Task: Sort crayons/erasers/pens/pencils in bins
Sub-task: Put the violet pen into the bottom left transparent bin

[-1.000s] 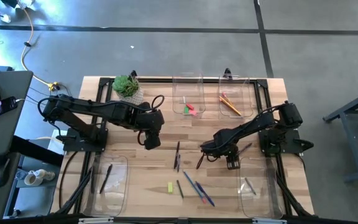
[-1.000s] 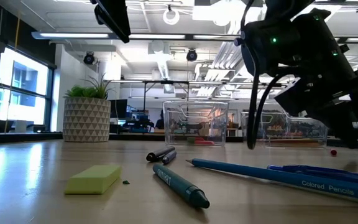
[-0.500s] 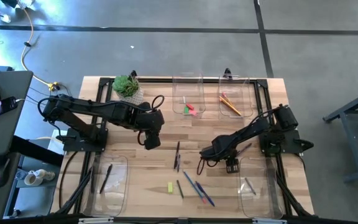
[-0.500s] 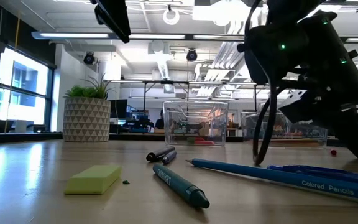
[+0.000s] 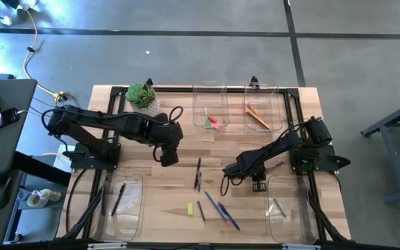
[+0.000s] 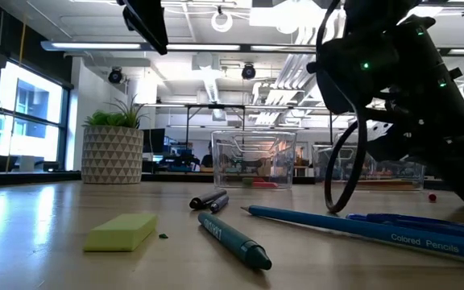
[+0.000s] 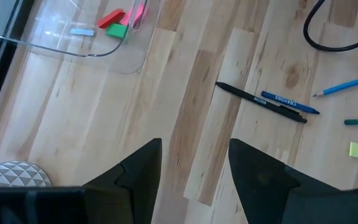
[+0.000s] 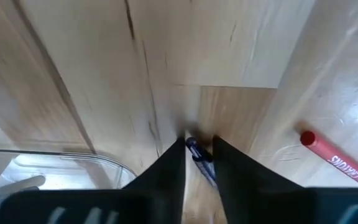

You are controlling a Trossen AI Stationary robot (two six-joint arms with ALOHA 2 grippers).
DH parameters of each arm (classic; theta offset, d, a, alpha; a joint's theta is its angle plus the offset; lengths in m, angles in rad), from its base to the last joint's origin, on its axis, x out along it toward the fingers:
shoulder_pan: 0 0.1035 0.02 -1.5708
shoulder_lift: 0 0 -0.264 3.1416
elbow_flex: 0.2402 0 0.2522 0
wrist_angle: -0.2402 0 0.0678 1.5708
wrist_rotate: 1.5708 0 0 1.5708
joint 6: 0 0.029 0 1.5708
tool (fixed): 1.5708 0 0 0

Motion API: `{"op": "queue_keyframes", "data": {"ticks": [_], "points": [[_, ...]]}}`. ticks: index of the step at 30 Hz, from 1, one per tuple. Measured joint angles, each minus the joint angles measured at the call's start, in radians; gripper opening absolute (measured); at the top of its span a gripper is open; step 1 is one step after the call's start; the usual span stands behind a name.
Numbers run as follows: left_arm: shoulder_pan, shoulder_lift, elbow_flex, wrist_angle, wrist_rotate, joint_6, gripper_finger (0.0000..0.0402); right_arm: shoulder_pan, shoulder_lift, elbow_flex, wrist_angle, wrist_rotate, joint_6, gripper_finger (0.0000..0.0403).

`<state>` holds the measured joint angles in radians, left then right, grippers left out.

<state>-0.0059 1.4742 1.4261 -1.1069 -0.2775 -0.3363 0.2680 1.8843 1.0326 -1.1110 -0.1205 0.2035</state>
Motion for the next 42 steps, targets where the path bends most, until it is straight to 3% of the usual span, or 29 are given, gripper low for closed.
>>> {"op": "queue_keyframes", "data": {"ticks": [12, 21, 27, 37, 42], "points": [[0.008, -0.022, 0.0, -0.004, 0.0, 0.018, 0.0174, 0.0, 0.001, -0.001, -0.002, 0.004, -0.001, 0.0005], [0.045, -0.047, 0.0, -0.17, -0.045, -0.028, 0.0174, 0.0, 0.001, 0.002, -0.002, 0.004, 0.009, 0.0002], [0.038, -0.073, -0.005, -0.189, -0.047, -0.053, 0.0174, 0.0, 0.002, 0.016, -0.001, 0.003, 0.024, 0.0001], [0.015, -0.183, -0.269, -0.026, -0.007, -0.134, 0.0174, 0.0, -0.005, 0.018, 0.002, 0.003, 0.06, 0.0], [0.044, -0.206, -0.333, 0.056, 0.031, -0.127, 0.0174, 0.0, -0.033, 0.018, 0.023, 0.006, 0.103, 0.0]]}}
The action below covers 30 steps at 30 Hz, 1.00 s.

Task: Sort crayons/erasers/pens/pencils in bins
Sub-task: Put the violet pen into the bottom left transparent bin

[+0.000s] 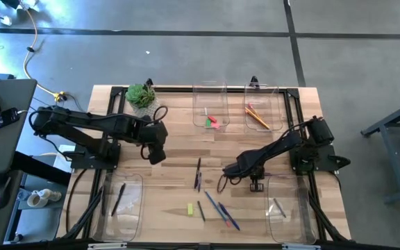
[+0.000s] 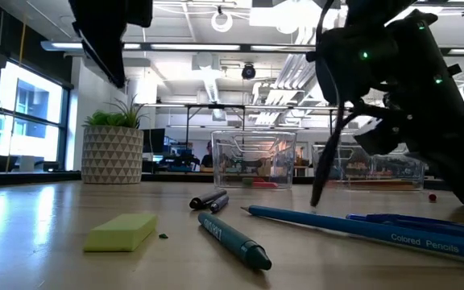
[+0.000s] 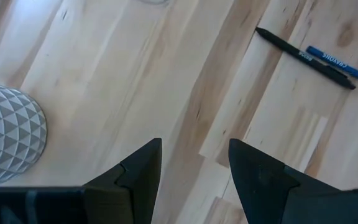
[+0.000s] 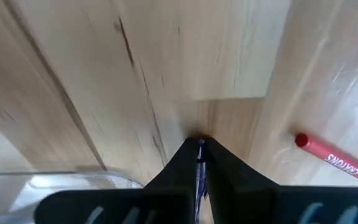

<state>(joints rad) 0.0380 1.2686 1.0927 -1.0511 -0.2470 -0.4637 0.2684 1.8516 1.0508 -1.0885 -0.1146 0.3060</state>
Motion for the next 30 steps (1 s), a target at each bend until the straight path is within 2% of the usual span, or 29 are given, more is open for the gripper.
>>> {"op": "queue_keyframes", "data": {"ticks": [17, 22, 30], "points": [[0.017, -0.003, -0.019, 0.011, 0.005, 0.075, 0.0174, 0.0, -0.122, 0.002, 0.036, -0.002, 0.164, 0.0], [0.032, -0.003, -0.019, 0.011, 0.083, 0.119, 0.0174, 0.0, -0.163, 0.002, 0.055, 0.005, 0.232, 0.0], [0.069, -0.003, -0.019, 0.094, 0.121, 0.182, 0.0174, -0.007, -0.219, 0.003, 0.111, 0.088, 0.318, 0.0]]}}
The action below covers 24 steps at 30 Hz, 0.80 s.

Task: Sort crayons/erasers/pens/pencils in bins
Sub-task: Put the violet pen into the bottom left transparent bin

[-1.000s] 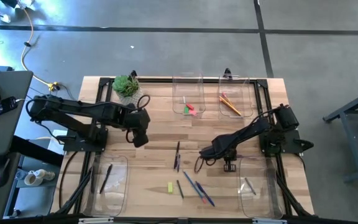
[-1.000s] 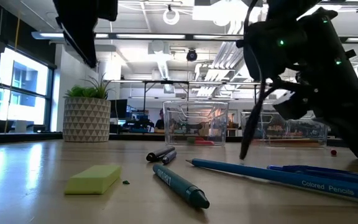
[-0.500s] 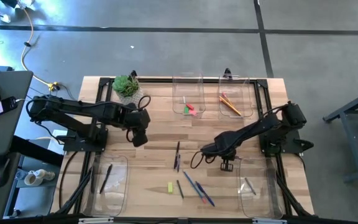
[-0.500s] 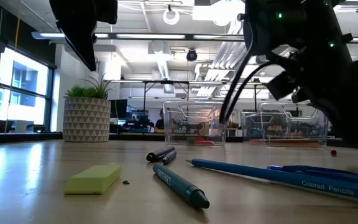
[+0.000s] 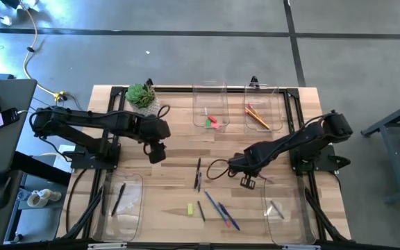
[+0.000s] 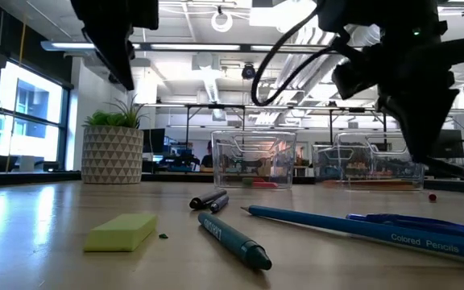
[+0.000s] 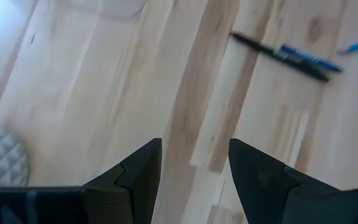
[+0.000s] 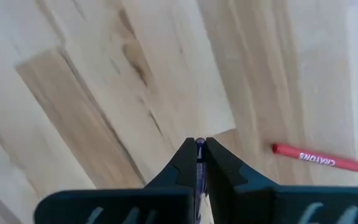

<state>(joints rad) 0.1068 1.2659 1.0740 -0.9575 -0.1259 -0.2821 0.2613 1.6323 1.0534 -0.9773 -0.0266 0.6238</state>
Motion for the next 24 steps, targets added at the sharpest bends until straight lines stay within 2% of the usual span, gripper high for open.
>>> {"op": "queue_keyframes", "data": {"ticks": [6, 19, 24], "points": [[0.027, 0.0, 0.0, 0.083, 0.041, 0.032, 0.0174, -0.026, -0.026, 0.0, 0.01, 0.068, 0.014, 0.0], [0.045, 0.001, 0.0, 0.14, 0.077, 0.109, 0.0174, -0.105, -0.127, 0.0, 0.128, 0.184, 0.052, 0.0], [0.06, 0.001, 0.0, 0.199, 0.153, 0.129, 0.0174, -0.121, -0.172, 0.0, 0.178, 0.193, 0.051, 0.0]]}}
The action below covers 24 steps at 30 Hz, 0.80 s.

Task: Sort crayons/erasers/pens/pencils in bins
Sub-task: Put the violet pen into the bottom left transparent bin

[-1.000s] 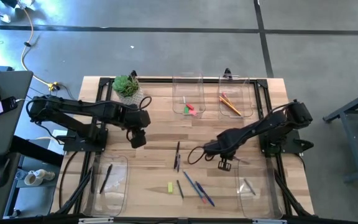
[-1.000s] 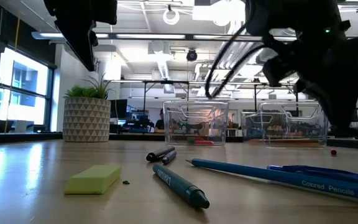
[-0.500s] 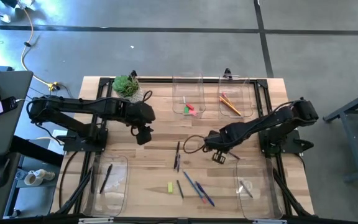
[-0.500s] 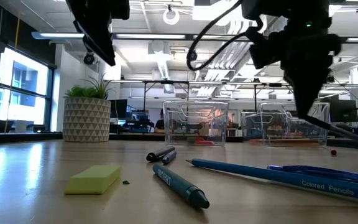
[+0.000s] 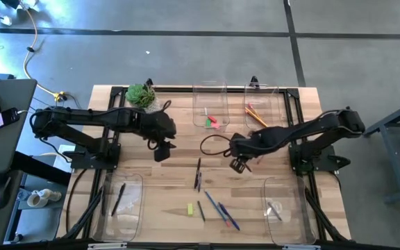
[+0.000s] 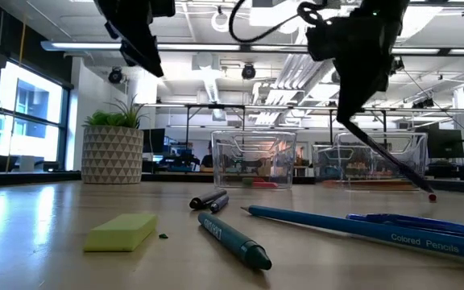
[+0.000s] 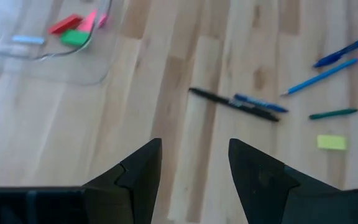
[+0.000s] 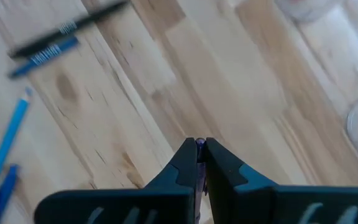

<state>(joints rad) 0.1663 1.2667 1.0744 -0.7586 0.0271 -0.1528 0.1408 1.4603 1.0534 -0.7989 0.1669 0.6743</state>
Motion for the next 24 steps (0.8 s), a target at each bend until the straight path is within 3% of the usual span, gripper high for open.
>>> {"op": "queue_keyframes", "data": {"ticks": [11, 17, 24], "points": [[0.031, 0.0, 0.0, 0.16, 0.117, 0.0, 0.0174, -0.024, -0.132, 0.0, 0.147, 0.085, -0.028, 0.0], [0.027, 0.001, 0.0, 0.279, 0.122, -0.005, 0.0174, -0.053, -0.188, 0.0, 0.287, 0.095, -0.112, 0.0], [0.031, 0.03, 0.001, 0.416, 0.114, -0.11, 0.0174, -0.096, -0.228, 0.0, 0.454, 0.089, -0.228, 0.0]]}}
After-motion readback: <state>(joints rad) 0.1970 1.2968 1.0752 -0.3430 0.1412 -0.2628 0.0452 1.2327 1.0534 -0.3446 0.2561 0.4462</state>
